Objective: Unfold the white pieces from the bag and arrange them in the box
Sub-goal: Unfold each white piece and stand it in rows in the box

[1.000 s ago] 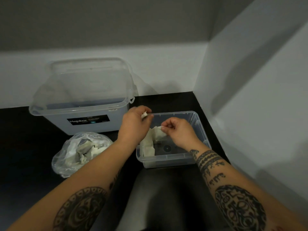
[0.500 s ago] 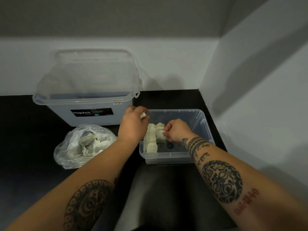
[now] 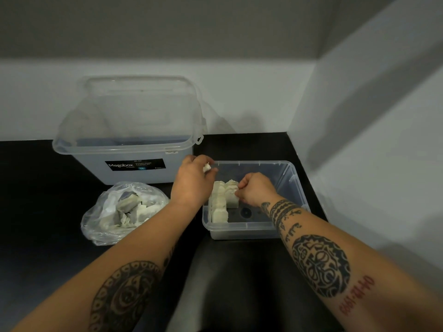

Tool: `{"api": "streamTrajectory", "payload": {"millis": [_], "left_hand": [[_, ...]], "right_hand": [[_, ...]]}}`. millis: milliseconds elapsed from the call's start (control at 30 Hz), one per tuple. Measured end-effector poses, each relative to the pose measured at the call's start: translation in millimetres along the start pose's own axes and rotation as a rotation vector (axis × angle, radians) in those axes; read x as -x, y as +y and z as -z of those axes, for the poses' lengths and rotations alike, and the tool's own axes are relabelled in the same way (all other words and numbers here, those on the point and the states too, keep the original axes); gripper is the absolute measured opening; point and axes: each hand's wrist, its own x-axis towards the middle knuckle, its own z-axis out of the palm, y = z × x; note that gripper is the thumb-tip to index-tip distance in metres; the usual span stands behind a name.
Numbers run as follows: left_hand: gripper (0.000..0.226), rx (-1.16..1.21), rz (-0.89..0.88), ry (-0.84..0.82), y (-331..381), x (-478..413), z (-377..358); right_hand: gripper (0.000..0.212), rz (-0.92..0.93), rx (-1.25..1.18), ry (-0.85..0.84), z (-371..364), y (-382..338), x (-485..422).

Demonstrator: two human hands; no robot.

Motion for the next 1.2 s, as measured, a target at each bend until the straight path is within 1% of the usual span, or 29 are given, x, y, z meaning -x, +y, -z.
{"api": "streamTrajectory", "payload": {"millis": [67, 100, 167, 233, 300, 333, 400, 467, 567, 667, 733, 800, 867, 933, 1000, 1033, 1133, 1200], "left_hand": [[0.027, 0.037, 0.015, 0.018, 3.3, -0.3, 5.1], [0.027, 0.094, 0.041, 0.015, 6.6, -0.4, 8.3], [0.028, 0.369, 0.141, -0.027, 15.4, -1.0, 13.9], [0.036, 0.713, 0.302, -0.121, 29.0, -3.3, 19.0], [0.043, 0.955, 0.409, -0.231, 40.5, -4.3, 22.4], [0.047, 1.033, 0.427, -0.284, 44.2, -3.7, 23.2], [0.060, 1.109, 0.430, -0.374, 46.7, -1.3, 23.5], [0.064, 1.135, 0.445, -0.416, 46.0, 0.6, 22.8], [0.045, 1.121, 0.442, -0.448, 48.1, 3.2, 23.8], [0.036, 1.068, 0.429, -0.474, 50.1, 5.8, 24.3], [0.031, 1.021, 0.434, -0.496, 52.0, 8.0, 24.3], [0.028, 0.960, 0.417, -0.515, 53.3, 9.4, 24.2], [0.025, 0.893, 0.382, -0.501, 52.0, 10.1, 22.8], [0.022, 0.848, 0.352, -0.460, 49.0, 10.5, 22.1], [0.019, 0.848, 0.319, -0.438, 46.0, 11.7, 23.4], [0.017, 0.855, 0.296, -0.436, 44.5, 12.6, 24.5], [0.024, 0.870, 0.200, -0.463, 39.6, 14.3, 28.0], [0.027, 0.781, 0.102, -0.461, 37.1, 15.1, 28.7]], "right_hand": [[0.015, 0.007, 0.016, 0.012, 7.5, -0.1, 4.3], [0.015, 0.005, 0.017, 0.009, 12.1, -1.0, 6.4], [0.011, -0.006, -0.004, -0.007, 22.5, -6.1, 11.6], [0.004, -0.002, -0.081, -0.009, 34.4, -15.0, 19.6], [0.004, 0.035, -0.195, 0.006, 46.1, -25.1, 29.8], [0.005, 0.075, -0.255, 0.021, 50.8, -29.4, 34.5], [0.005, 0.174, -0.372, 0.065, 57.9, -35.0, 41.8], [0.007, 0.268, -0.461, 0.098, 62.9, -37.1, 47.8], [0.017, 0.384, -0.493, 0.121, 67.8, -33.6, 53.9], [0.022, 0.403, -0.513, 0.115, 70.2, -30.7, 59.1], [0.024, 0.376, -0.520, 0.062, 71.2, -31.2, 62.3], [0.018, 0.346, -0.489, 0.010, 70.0, -32.2, 64.4], [0.020, 0.283, -0.496, 0.006, 68.2, -33.6, 64.8], [0.022, 0.163, -0.626, -0.012, 67.3, -35.3, 64.4], [0.021, 0.042, -0.798, -0.053, 66.8, -36.2, 63.7], [0.021, 0.000, -0.842, -0.065, 66.4, -36.0, 63.2], [0.020, -0.097, -0.880, -0.104, 64.3, -33.6, 61.9], [0.020, -0.145, -0.899, -0.161, 62.9, -32.9, 62.8]]}}
